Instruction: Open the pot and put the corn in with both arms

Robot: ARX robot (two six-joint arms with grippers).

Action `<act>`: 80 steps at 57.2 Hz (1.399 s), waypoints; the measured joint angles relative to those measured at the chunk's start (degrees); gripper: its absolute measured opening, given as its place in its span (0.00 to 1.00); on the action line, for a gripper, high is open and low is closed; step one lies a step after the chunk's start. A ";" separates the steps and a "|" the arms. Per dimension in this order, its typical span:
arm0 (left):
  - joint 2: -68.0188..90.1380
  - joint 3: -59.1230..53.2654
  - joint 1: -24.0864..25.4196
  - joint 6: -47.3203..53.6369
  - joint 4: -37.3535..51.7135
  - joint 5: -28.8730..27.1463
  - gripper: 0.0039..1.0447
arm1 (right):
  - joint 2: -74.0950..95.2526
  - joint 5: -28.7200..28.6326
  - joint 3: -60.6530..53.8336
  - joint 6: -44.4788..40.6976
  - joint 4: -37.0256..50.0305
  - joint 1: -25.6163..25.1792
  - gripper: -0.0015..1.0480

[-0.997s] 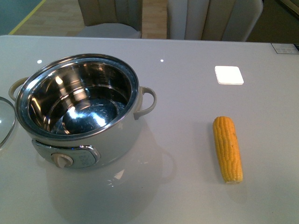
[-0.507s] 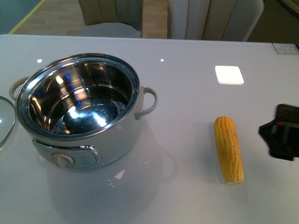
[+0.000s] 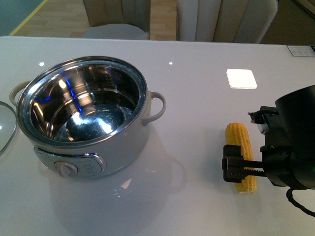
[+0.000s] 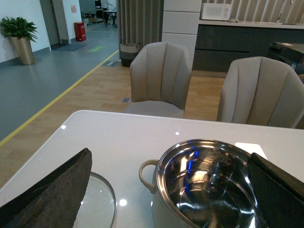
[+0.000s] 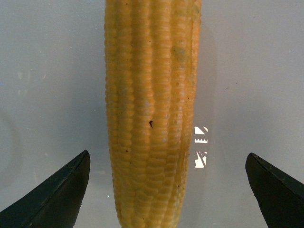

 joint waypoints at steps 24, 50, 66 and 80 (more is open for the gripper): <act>0.00 0.00 0.00 0.00 0.00 0.00 0.94 | 5.88 -0.61 4.52 -1.81 -0.09 0.98 0.53; 0.00 0.00 0.00 0.00 0.00 0.00 0.94 | -16.92 -8.35 -1.53 -1.22 -6.38 0.61 0.22; 0.00 0.00 0.00 0.00 0.00 0.00 0.94 | -27.76 -14.32 4.94 10.32 -11.15 7.85 0.19; 0.00 0.00 0.00 0.00 0.00 0.00 0.94 | -19.21 -16.48 16.72 20.85 -12.04 15.04 0.19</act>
